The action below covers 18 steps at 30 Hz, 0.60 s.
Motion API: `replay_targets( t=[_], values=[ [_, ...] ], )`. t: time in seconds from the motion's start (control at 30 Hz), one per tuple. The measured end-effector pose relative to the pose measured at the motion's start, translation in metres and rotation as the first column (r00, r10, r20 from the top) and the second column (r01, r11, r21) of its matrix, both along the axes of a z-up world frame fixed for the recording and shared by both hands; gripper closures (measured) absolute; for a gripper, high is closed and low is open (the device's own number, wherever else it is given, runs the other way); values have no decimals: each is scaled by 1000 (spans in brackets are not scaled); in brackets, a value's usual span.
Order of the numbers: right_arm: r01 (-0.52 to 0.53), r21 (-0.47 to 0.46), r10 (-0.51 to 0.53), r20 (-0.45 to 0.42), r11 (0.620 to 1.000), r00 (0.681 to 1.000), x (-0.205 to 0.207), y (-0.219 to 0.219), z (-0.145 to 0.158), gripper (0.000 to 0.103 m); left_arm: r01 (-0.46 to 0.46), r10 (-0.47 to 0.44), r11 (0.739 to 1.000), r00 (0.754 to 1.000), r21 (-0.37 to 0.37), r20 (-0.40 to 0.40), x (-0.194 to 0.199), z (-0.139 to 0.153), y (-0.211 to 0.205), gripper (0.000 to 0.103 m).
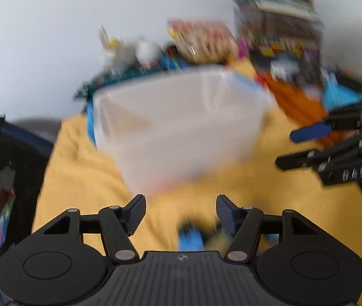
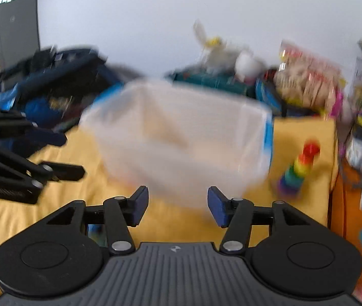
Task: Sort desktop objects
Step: 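Grasp a wooden cube with the left gripper while the right grasps another wooden cube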
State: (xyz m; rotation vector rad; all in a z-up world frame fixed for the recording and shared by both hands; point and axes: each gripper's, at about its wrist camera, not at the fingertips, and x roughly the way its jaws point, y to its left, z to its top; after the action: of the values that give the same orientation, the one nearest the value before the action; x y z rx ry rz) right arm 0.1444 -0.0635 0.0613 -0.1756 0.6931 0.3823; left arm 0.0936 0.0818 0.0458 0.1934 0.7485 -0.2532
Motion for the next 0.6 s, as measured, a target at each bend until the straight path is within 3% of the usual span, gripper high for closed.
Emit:
replay_targets(
  t=[0.13,0.2,0.3,0.5,0.6],
  values=[
    [25,-17,-27,-143,1000,989,-34,-14,-37,51,16,-15,1000,994,18,-104,-34,-32,-5,38],
    [40,-33,-46,-192,999,980,-47,-21,-49,53,10,-7,999,992,30,-129,-46,-41,-7,38],
    [43,22,-36,-254,999,966,-64,-29,-60,55,1,4,999,990,38,-141,-54,-49,-6,38],
    [-35,-16,30,-245,999,969,-68,-5,-69,57,35,-20,995,989,99,-144,-54,-63,-9,43],
    [-48,-13,44,-209,999,977,-67,6,-64,57,70,-53,988,990,135,-127,-46,-68,-11,52]
  ],
)
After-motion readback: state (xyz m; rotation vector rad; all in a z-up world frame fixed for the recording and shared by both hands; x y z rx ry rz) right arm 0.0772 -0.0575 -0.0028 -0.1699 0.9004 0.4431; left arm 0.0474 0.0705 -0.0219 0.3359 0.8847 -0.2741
